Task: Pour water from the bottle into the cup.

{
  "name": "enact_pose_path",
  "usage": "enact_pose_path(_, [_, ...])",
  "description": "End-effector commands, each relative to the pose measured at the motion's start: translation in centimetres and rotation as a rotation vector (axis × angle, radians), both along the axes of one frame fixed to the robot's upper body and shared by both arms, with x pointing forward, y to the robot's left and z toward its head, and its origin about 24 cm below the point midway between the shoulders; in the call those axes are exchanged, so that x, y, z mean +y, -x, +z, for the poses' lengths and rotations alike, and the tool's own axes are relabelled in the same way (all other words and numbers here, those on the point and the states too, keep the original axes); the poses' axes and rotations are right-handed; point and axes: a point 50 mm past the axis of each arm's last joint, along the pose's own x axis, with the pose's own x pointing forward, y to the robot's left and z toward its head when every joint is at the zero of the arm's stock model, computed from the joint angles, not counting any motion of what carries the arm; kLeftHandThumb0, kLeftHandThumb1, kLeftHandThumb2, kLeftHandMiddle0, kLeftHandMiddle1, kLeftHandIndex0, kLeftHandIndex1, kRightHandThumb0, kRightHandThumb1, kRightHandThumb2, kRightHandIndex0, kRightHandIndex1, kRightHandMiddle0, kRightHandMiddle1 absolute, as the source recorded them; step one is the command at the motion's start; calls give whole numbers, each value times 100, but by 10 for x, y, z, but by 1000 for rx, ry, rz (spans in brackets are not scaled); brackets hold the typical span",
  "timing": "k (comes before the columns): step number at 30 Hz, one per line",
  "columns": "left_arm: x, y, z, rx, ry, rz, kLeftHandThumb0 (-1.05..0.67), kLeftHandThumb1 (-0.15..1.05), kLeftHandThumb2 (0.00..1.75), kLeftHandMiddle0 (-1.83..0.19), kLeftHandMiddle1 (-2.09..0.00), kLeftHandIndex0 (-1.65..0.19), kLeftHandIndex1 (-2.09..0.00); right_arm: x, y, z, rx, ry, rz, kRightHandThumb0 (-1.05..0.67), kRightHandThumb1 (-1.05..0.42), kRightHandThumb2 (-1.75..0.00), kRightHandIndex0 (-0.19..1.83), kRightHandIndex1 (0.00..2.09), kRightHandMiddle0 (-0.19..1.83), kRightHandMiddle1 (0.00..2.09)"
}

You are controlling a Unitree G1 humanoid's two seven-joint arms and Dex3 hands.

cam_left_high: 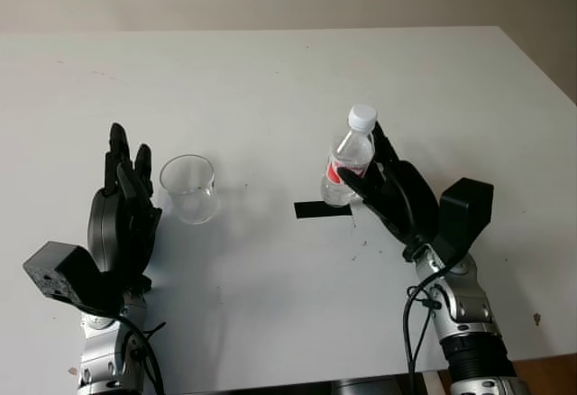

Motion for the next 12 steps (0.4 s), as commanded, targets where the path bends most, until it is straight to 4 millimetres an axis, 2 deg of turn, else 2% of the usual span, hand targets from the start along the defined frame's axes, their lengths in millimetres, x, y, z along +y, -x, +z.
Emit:
enact_pose_path(1, [1, -1, 2, -11, -8, -5, -86, 105, 77, 19, -28, 14, 0, -1, 3, -2, -26, 37, 16, -89, -97, -5, -19, 0, -19, 0])
enact_pose_path(12, [-1, -1, 1, -12, 0, -2, -87, 105, 76, 19, -28, 15, 0, 11, 18, 2, -162, 171, 85, -95, -99, -6, -19, 0, -19, 0])
